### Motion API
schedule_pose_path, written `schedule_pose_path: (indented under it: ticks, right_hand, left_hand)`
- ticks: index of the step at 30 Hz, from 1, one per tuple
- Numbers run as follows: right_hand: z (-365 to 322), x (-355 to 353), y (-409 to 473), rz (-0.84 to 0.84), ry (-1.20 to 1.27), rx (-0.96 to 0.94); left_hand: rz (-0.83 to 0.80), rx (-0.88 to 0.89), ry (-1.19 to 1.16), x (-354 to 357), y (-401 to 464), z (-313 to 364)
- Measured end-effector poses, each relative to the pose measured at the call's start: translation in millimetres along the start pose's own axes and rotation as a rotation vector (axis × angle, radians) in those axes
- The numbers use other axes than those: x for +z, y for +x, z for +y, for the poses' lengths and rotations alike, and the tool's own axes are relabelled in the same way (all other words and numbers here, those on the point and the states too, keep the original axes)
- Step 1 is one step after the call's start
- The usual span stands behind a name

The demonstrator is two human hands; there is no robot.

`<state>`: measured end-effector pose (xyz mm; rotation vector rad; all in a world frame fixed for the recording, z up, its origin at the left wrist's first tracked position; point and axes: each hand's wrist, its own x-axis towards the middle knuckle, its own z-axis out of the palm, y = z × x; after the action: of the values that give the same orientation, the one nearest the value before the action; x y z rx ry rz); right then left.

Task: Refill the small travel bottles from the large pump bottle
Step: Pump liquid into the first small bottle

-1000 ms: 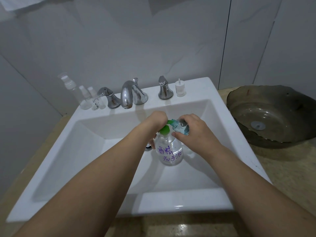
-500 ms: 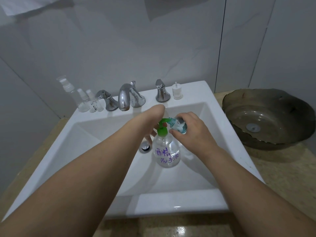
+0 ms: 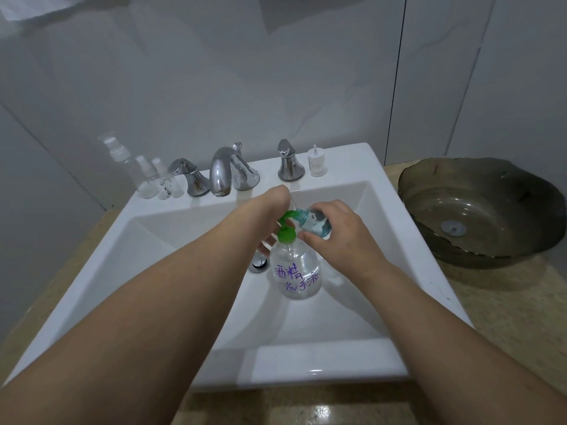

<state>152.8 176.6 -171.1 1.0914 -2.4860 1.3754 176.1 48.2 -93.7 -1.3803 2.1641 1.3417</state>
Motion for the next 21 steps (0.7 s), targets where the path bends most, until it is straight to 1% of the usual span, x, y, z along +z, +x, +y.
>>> schedule_pose_path:
  ticks: [5,8,12,17,21]
  right_hand:
    - [1,-1,0,0.001,-0.001,0.014]
    - [3,1,2,-0.037,-0.014,0.052]
    - [4,1,2,-0.077,-0.021,0.075]
    - [3,-1,1,-0.077,-0.042,0.069]
    - [3,-2,2,-0.045,-0.062,0.056]
  left_hand:
    - [0.059,0.015,0.02,5,-2,0]
    - [0.03,0.028,-0.019,12,3,1]
    - [0.024,0.043,0.006,12,3,-5]
    - [0.002,0.066,0.011,12,-2,1]
    - [0.016,0.076,-0.062,14,-4,2]
